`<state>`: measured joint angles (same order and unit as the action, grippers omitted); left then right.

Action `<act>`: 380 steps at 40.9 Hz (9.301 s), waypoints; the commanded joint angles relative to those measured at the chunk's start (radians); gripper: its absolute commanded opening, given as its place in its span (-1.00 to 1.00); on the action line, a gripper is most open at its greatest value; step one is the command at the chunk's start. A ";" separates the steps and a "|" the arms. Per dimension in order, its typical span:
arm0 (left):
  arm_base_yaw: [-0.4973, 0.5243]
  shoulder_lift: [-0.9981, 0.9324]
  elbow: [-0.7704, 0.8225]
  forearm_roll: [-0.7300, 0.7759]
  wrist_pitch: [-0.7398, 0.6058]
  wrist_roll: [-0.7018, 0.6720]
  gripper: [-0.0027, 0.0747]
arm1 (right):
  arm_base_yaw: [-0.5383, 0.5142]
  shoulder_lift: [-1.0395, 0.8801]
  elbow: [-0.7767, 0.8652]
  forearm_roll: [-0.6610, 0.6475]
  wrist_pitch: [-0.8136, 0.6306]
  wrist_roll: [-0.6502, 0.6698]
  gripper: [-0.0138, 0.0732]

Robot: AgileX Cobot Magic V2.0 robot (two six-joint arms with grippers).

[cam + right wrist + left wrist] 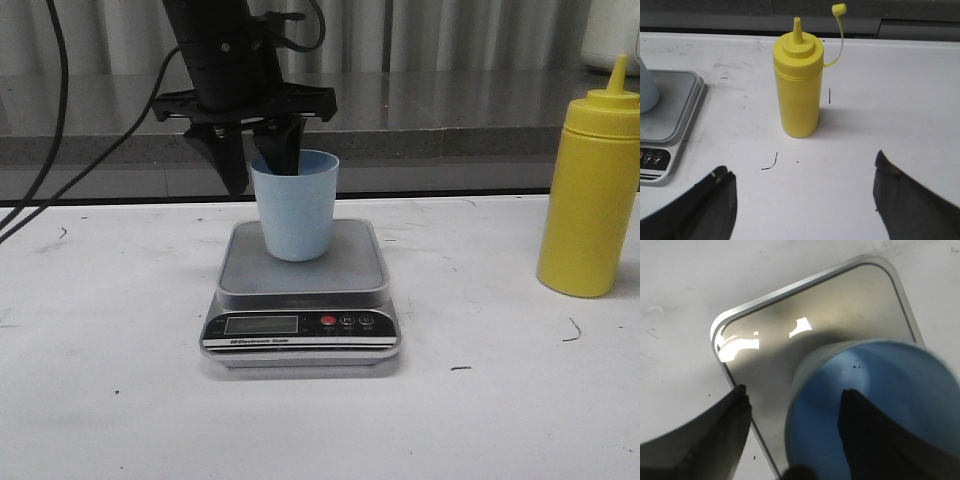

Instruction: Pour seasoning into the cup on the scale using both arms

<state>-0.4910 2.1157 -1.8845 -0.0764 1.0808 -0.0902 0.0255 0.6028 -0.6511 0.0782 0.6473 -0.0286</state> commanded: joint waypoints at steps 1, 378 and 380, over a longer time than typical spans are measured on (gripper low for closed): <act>-0.007 -0.084 -0.034 -0.005 -0.019 -0.007 0.16 | -0.004 0.006 -0.030 -0.002 -0.064 -0.001 0.66; -0.007 -1.429 1.104 0.015 -0.331 0.127 0.15 | 0.313 0.985 -0.561 -1.194 -0.383 0.226 0.00; -0.007 -1.429 1.104 0.015 -0.331 0.127 0.15 | 0.279 0.959 -0.545 -1.102 -0.433 0.226 0.00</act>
<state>-0.4918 0.6880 -0.7567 -0.0500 0.8203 0.0389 0.3518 1.6617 -1.1809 -1.1409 0.2970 0.2042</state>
